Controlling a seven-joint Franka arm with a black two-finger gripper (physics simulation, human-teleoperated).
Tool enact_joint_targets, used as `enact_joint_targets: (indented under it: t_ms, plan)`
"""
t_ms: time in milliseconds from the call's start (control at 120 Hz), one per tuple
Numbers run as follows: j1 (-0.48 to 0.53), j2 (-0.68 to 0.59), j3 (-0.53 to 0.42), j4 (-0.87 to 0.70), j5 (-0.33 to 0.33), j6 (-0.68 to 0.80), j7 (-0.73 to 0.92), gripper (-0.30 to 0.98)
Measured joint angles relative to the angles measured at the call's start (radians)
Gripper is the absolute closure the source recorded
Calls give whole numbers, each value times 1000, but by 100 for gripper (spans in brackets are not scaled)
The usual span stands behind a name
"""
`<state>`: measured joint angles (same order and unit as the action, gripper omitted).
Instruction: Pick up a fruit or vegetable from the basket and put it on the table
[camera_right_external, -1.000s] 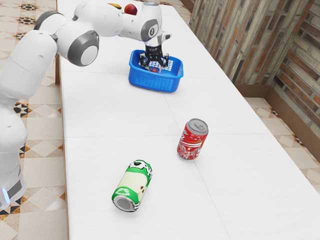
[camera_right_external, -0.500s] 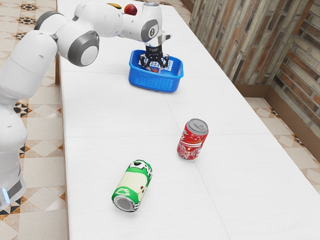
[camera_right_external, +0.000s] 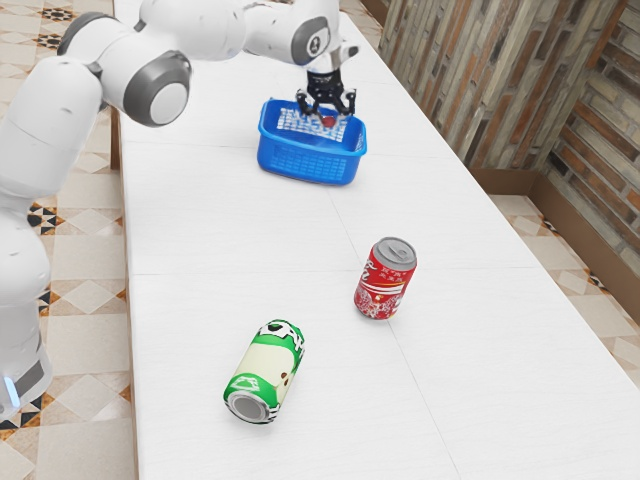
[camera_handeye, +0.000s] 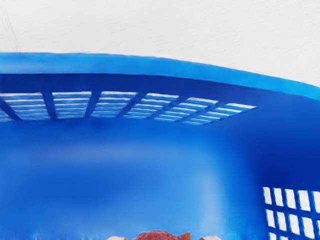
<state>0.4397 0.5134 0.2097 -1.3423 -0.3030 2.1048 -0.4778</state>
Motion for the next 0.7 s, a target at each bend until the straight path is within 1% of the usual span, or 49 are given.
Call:
enact_joint_targets:
  t_ms: [58, 117, 158, 242, 300, 350, 458, 517, 567, 600, 658, 700]
  plan:
    - [-26, -59, 2, -4, 33, 0, -9, 55]
    - [-77, -151, 3, -8, 92, 0, -25, 54]
    - [-122, -194, 3, -9, 131, 0, -36, 53]
    - [-223, -222, -2, -9, 179, 0, -59, 54]
    - [-283, -225, -4, -9, 198, 0, -75, 54]
    - [-314, -223, -11, -7, 208, 0, -87, 54]
    - [-343, -212, -47, 1, 221, 10, -115, 54]
    - [-347, -212, -60, 1, 203, 16, -127, 37]
    - [-348, -212, -66, 0, 184, 20, -137, 26]
    - [-347, -214, -65, -1, 173, 22, -143, 20]
    - [-342, -236, -42, -16, 111, 35, -184, 13]
    - [-365, -309, -35, -83, 117, 26, -268, 10]
